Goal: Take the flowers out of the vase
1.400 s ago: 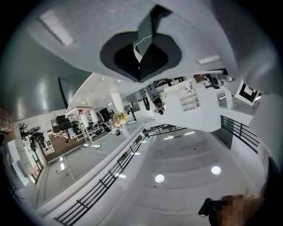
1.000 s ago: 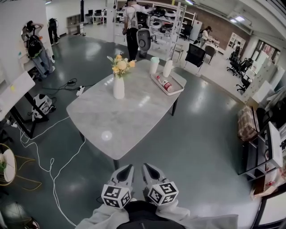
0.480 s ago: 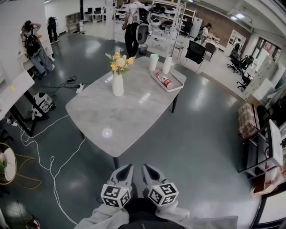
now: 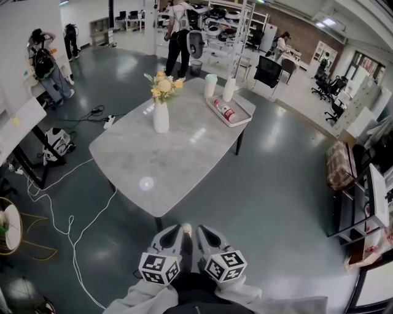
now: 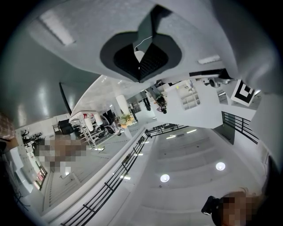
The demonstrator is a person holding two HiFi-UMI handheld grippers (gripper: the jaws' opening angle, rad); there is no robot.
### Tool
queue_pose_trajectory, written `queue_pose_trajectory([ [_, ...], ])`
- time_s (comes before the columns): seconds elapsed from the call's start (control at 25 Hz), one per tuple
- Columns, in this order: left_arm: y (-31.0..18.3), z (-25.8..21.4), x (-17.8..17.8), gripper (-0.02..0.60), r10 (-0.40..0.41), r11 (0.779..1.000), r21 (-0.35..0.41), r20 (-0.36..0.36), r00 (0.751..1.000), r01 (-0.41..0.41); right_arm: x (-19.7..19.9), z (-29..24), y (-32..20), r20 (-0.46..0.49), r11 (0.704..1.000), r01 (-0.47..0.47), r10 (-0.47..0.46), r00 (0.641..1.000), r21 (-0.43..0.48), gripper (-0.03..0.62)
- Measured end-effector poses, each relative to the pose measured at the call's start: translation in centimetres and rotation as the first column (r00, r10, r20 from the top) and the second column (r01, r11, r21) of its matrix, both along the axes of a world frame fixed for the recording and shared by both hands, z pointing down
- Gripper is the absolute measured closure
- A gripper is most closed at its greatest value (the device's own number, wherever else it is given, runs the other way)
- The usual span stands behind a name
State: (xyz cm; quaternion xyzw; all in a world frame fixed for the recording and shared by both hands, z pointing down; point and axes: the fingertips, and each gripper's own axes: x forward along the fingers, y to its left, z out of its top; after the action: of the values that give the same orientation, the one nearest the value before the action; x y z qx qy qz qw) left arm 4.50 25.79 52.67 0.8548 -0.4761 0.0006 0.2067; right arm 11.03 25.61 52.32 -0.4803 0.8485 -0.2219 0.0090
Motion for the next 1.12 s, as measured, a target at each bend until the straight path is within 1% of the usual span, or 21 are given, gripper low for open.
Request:
queue_pose_trajectory([
  [0.2,-2.2,0.3,0.6,0.577,0.01,1.0,0.006,0.0,1.0,-0.01,0.7,0.5,-2.2,-0.001,1.0,-0.007,0.007,1.0,-0.006,0.594],
  [0.32,-3.9,0.4,0.4,0.577,0.007,1.0,0.004,0.002,1.0,-0.007,0.4,0.8,-4.0,-0.002,1.0,-0.003,0.003,1.0,-0.014,0.594],
  [0.76,-13.2,-0.2,-0.5,0.577,-0.013,1.0,-0.007,-0.012,1.0,0.013,-0.5,0.4,-12.3,-0.022,0.999,0.031,-0.031,0.999,-0.029,0.594],
  [1.12,-21.5,-2.0,-0.5,0.577,-0.027,0.999,0.017,-0.016,1.0,0.027,-0.7,-1.0,-20.2,-0.035,0.998,0.066,-0.067,0.997,-0.023,0.594],
])
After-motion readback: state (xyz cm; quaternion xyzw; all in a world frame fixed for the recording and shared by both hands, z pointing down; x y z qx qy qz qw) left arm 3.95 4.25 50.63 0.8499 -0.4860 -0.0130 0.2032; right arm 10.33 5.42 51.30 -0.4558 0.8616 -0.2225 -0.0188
